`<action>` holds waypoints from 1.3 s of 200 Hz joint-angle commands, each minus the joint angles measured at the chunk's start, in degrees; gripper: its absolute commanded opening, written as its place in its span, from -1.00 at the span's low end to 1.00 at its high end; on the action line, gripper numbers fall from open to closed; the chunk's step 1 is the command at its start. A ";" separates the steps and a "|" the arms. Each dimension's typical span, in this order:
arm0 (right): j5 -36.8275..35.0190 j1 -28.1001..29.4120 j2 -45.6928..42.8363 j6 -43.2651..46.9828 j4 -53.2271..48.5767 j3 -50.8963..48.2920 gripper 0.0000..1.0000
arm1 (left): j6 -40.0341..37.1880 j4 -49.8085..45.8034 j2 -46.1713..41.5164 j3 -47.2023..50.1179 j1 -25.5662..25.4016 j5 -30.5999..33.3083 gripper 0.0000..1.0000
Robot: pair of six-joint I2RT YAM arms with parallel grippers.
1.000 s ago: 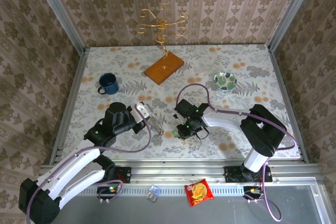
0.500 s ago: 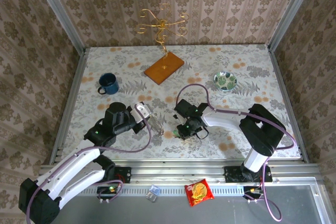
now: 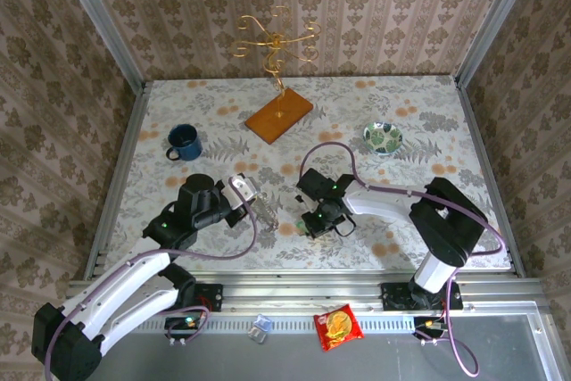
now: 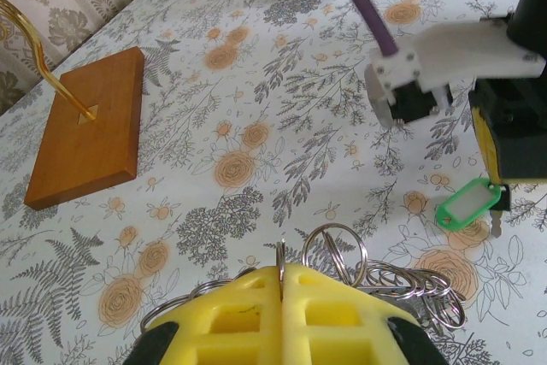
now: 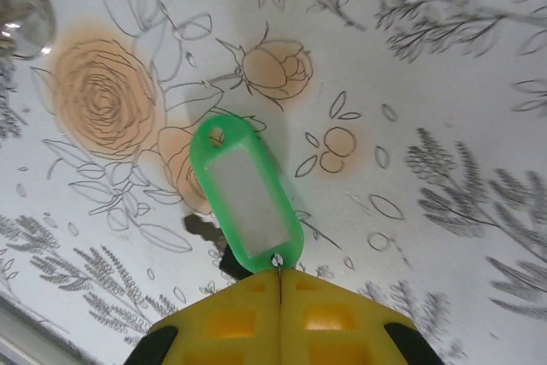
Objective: Put the keys on the keyring
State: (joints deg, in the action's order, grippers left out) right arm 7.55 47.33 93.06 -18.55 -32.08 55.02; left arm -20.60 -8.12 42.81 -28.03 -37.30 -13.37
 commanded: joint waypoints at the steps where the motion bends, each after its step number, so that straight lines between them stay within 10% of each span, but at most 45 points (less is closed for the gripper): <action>1: -6.42 0.84 -6.57 4.59 -1.31 2.02 -1.00 | -0.25 -0.56 -0.27 -0.94 -0.49 -1.83 -1.00; 124: 6.13 0.76 -24.25 30.65 21.43 -7.58 -1.00 | 1.28 -2.68 0.57 -3.87 -1.08 -15.47 -1.00; 260: 5.99 1.74 -19.27 54.31 24.24 -3.19 -1.00 | 10.23 0.44 3.15 -3.64 -1.20 -18.62 -1.00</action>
State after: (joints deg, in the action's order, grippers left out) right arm 12.05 48.71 72.55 30.39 -9.96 49.17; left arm -13.19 -10.61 46.04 -29.93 -37.98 -30.00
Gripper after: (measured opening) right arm 0.052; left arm 0.049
